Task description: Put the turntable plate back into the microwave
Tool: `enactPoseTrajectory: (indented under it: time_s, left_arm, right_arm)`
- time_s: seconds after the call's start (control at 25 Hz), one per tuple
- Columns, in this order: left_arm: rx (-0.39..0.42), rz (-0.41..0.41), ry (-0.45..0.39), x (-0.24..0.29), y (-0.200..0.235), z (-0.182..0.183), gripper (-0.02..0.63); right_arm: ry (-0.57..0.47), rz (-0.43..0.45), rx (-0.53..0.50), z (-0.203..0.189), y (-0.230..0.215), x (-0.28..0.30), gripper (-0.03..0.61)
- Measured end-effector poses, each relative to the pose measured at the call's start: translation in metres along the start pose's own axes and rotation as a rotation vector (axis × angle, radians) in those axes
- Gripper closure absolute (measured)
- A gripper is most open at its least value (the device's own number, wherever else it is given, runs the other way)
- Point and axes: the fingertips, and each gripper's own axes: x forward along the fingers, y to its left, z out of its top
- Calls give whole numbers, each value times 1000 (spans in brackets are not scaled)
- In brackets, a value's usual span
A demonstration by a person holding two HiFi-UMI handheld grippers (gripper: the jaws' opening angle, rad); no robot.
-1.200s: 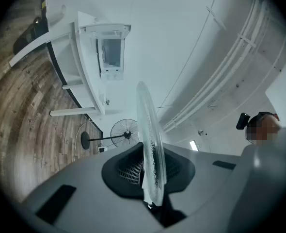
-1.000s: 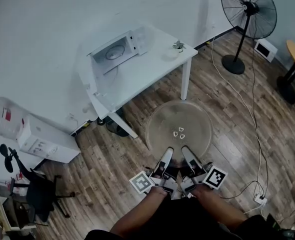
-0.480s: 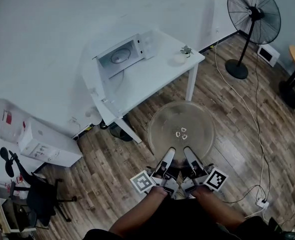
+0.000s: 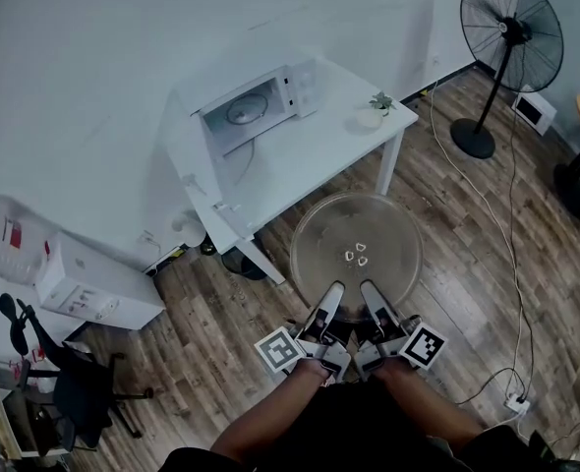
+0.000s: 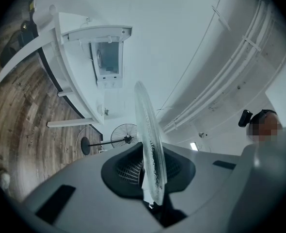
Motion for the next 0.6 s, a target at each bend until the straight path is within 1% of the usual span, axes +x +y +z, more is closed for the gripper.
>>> enactPoseTrajectory:
  time_s: [0.24,0.6]
  left_arm:
    - [2,5,-58,34,13,27,560]
    - [28,18,-175,113,34,57,560]
  right_arm:
    - [55,17,28,21,-16,42,514]
    - [172,48,42,83,-44,105,514]
